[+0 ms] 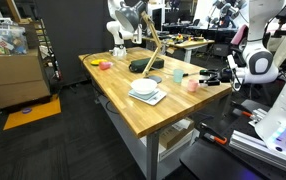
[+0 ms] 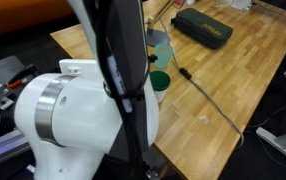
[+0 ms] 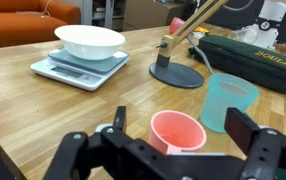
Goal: Pour the contents of the pink cup into the white bowl
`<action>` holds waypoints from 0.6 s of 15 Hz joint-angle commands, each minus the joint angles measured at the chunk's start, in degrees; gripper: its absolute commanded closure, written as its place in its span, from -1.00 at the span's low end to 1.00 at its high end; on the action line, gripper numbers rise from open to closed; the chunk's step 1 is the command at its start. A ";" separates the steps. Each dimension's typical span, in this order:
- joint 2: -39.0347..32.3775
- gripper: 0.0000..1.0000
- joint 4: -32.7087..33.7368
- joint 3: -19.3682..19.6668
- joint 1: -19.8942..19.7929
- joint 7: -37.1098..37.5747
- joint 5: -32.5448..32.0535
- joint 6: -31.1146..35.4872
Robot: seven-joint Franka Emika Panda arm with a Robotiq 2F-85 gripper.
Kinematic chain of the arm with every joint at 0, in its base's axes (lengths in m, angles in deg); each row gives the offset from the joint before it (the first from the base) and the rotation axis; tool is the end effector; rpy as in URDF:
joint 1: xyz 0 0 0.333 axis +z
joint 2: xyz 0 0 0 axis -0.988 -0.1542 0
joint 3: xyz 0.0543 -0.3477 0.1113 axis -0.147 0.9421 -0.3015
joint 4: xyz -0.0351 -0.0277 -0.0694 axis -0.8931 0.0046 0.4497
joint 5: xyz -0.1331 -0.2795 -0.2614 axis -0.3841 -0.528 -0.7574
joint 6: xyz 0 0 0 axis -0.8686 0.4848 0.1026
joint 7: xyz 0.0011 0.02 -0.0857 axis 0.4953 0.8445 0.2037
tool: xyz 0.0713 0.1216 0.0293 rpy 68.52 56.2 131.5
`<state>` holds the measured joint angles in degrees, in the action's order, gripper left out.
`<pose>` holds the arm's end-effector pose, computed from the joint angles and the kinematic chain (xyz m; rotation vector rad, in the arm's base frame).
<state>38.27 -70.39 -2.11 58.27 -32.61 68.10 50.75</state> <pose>0.3316 -0.2073 0.0963 -0.6517 1.6720 0.2747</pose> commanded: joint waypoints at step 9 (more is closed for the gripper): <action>3.90 -1.00 -6.72 1.36 1.46 -5.60 1.70 4.25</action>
<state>40.93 -76.07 -1.41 59.29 -37.62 68.37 52.80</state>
